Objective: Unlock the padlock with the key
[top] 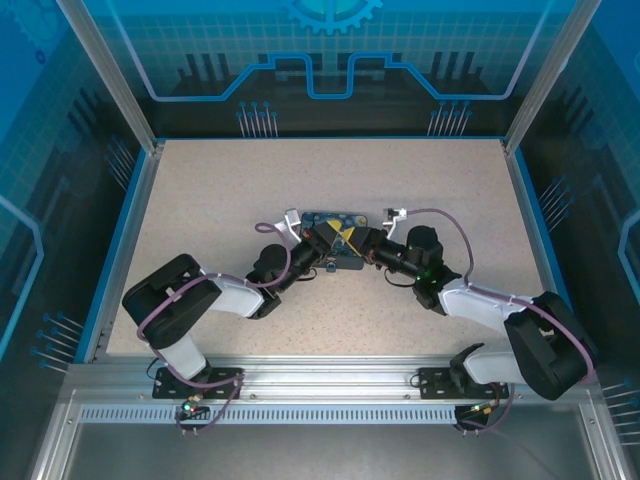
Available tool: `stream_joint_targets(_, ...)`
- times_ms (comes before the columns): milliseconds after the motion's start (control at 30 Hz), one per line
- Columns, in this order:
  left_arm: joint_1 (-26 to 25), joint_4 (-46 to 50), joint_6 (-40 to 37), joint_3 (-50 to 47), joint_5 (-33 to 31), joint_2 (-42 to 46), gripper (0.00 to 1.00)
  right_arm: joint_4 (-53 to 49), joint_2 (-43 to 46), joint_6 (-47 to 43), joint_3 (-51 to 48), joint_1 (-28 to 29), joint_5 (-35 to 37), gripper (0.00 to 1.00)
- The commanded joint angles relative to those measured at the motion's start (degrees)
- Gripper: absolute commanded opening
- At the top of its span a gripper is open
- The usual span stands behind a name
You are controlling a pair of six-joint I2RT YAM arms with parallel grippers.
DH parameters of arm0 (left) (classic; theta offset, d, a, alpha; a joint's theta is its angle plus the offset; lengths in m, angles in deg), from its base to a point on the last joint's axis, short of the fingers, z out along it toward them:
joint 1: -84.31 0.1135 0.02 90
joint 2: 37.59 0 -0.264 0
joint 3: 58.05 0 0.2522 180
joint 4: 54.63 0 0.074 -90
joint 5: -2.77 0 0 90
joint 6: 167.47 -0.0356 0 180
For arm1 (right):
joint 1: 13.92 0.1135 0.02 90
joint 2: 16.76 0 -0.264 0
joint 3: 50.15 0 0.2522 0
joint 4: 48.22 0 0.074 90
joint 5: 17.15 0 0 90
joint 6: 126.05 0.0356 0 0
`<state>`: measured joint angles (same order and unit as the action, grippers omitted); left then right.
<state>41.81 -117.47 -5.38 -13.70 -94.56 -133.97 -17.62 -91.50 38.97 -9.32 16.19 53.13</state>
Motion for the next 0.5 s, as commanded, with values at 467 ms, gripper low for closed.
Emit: stream_joint_targets(467,0.02,-3.56,0.33,0.08,-1.38,0.50,0.00,2.75,-1.85,0.38,1.85,1.71,0.21,0.21)
